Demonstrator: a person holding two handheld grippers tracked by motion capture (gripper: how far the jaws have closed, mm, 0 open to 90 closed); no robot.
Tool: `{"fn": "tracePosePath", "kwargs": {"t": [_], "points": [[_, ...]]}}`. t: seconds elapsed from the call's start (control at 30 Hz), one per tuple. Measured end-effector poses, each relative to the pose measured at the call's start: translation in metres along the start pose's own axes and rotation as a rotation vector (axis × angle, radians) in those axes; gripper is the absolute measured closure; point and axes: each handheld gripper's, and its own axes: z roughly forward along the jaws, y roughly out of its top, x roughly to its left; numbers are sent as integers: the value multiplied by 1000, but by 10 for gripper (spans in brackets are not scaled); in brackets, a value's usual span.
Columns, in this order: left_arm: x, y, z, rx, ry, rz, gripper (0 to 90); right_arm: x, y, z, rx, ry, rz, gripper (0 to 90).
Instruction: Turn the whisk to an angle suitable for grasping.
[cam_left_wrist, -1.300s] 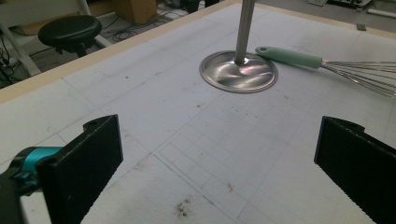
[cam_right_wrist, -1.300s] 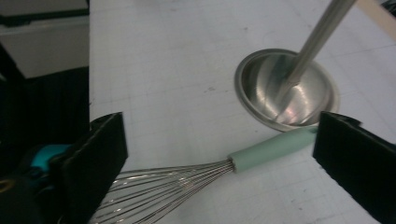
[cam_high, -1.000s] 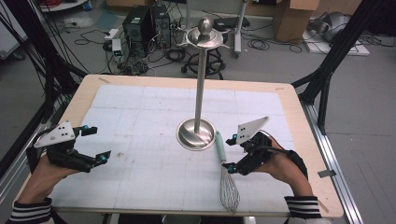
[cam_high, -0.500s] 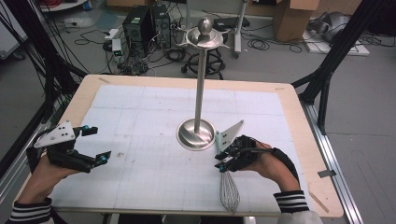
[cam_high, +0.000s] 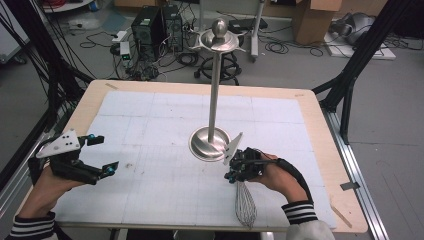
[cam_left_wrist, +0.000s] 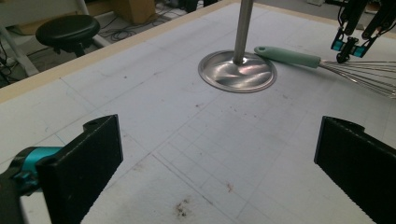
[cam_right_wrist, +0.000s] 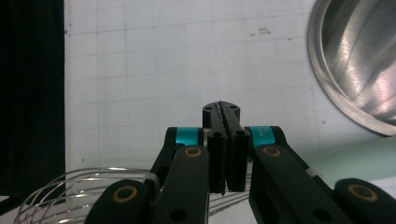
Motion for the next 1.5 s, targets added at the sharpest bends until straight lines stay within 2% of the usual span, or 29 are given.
{"fn": "tracePosePath", "kwargs": {"t": [0.27, 0.3, 0.6, 0.87, 1.23, 1.5], "points": [[0, 0, -1, 0, 1, 5, 17, -2, -1, 12, 31, -2, -2, 898], [0, 0, 0, 3, 0, 3, 17, -2, -1, 15, 53, -3, -5, 898], [0, 0, -1, 1, 0, 2, 17, -4, -4, 25, 126, -12, -10, 898], [0, 0, -1, 3, 1, 5, 17, -6, -10, 23, 139, -17, 5, 898], [0, 0, 0, 8, 5, 5, 17, -8, -23, 14, 131, -22, 32, 898], [0, 0, 0, 8, 6, 3, 17, -10, -42, 6, 156, -36, 63, 898]]}}
